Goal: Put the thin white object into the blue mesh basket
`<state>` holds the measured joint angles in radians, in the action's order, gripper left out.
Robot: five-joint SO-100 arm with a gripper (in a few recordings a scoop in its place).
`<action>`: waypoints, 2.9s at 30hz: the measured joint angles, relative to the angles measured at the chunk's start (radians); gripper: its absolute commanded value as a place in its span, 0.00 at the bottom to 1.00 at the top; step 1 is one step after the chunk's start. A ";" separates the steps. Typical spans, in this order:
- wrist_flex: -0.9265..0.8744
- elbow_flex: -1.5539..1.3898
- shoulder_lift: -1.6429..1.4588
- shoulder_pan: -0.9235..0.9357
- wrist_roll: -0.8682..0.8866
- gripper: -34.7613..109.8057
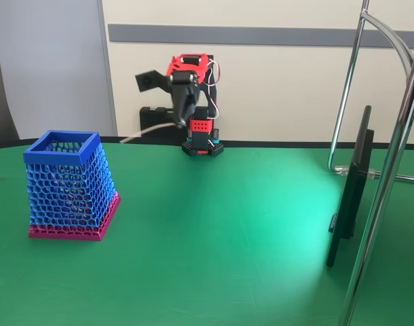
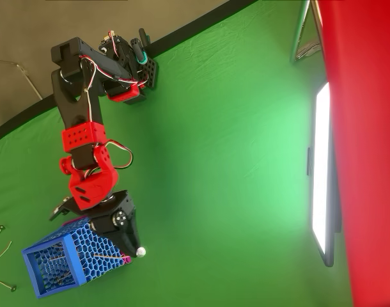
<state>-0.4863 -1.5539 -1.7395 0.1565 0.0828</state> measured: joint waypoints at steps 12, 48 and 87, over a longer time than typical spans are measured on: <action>0.178 0.114 0.086 0.233 0.169 0.24; 0.023 0.101 0.184 0.566 0.591 0.36; 0.029 -1.522 -1.275 -0.051 -0.189 0.24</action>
<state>-0.4571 -3.0756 -3.0143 0.1058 -0.1058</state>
